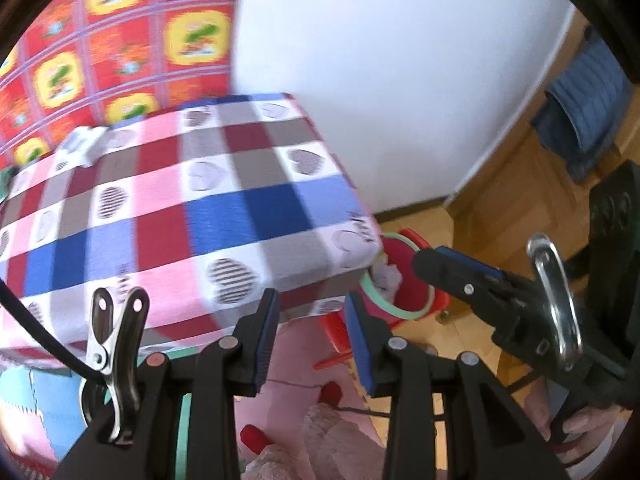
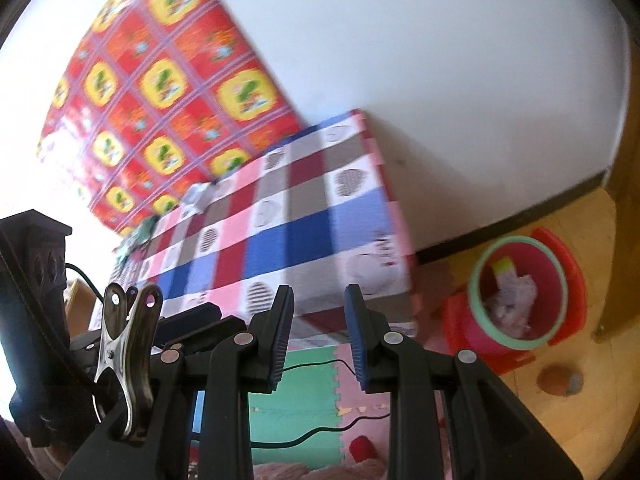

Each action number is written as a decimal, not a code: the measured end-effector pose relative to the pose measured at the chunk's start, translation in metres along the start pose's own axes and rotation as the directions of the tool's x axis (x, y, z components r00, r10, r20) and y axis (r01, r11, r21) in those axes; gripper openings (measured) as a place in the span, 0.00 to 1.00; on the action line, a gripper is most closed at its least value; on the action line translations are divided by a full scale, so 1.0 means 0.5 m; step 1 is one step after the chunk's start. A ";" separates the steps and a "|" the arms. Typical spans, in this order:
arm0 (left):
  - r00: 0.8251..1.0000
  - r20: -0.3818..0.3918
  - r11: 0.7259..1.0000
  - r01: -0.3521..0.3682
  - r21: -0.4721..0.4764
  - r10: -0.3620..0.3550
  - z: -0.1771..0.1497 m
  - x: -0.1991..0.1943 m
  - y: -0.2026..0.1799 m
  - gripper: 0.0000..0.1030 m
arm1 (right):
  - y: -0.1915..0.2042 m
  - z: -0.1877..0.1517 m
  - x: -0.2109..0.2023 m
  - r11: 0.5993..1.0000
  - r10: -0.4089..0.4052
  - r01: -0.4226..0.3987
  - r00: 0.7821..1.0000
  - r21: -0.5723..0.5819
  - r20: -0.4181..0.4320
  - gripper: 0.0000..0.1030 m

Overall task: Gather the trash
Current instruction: 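Move both empty tools back over the bed, then grasp the small green cylinder with the left tool while the right tool approaches the pink ring, then grasp the pink plastic ring with the right tool and lift it, then carry the green cylinder and pink ring in both tools to the red bucket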

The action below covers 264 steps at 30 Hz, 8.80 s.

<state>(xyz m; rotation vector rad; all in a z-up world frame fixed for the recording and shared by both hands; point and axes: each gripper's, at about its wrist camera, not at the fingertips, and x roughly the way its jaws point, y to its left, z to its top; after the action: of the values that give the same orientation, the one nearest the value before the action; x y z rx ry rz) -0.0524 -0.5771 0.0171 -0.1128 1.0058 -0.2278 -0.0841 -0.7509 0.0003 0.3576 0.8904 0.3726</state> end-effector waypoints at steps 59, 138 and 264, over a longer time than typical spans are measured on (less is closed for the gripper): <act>0.846 -0.047 0.598 -0.413 -0.687 0.530 -0.088 -0.302 1.049 0.34 | 0.982 0.021 0.640 0.703 0.283 -0.508 0.842 -0.497 -0.459 0.29; 0.966 -0.028 0.799 -0.228 -0.556 0.257 -0.048 -0.135 1.459 0.10 | 1.182 -0.011 1.069 0.857 -0.048 -0.106 0.958 -0.505 -0.282 0.41; 0.985 -0.061 0.980 0.166 0.106 -0.160 0.122 0.083 0.154 0.10 | 0.141 -0.057 0.133 0.982 -0.167 0.165 0.986 0.090 0.013 0.40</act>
<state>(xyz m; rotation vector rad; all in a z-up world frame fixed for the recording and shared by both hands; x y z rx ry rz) 0.0312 -0.5129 0.0001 -0.0886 1.0342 -0.4378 -0.0802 -0.6547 -0.0298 0.3657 0.9113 0.1753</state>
